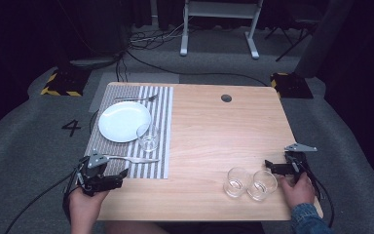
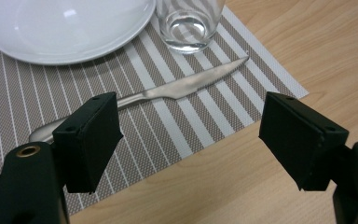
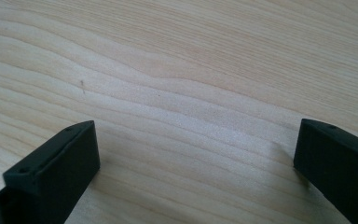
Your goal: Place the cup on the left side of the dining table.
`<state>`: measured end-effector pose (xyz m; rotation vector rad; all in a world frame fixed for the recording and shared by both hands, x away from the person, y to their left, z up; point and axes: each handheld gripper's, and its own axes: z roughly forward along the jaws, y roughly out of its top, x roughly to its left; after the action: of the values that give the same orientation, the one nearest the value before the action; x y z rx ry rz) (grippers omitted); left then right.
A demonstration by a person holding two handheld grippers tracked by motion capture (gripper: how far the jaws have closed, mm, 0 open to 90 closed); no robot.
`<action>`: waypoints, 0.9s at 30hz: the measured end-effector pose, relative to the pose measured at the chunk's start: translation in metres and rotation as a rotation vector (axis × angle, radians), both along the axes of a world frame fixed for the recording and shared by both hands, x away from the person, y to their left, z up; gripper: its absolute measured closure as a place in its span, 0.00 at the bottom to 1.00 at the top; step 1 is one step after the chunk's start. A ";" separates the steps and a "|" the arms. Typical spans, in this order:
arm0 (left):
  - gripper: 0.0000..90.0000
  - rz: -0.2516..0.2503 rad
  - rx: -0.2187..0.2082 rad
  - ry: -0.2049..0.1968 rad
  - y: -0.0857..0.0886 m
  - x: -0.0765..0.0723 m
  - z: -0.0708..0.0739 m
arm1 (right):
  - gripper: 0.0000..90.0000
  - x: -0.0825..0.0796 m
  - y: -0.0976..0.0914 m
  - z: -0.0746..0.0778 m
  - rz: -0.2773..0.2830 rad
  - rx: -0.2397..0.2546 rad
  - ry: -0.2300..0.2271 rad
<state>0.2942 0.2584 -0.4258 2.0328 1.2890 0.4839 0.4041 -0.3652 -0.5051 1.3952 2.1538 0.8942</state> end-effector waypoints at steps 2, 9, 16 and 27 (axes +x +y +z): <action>0.23 0.006 -0.003 0.016 0.001 -0.003 -0.002 | 0.01 0.000 0.000 0.000 0.004 0.000 0.000; 0.23 0.008 0.008 0.052 0.005 -0.014 -0.007 | 0.01 -0.001 0.000 0.000 0.005 0.000 0.000; 0.23 0.007 0.009 0.071 0.007 -0.025 -0.017 | 0.01 0.000 0.000 0.000 0.005 0.000 0.000; 0.22 -0.023 -0.009 0.176 0.002 -0.022 -0.048 | 0.01 -0.001 0.000 0.000 0.005 0.000 0.000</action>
<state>0.2726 0.2606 -0.4737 2.1180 1.3664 0.2931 0.4036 -0.3655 -0.5051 1.3905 2.1582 0.8959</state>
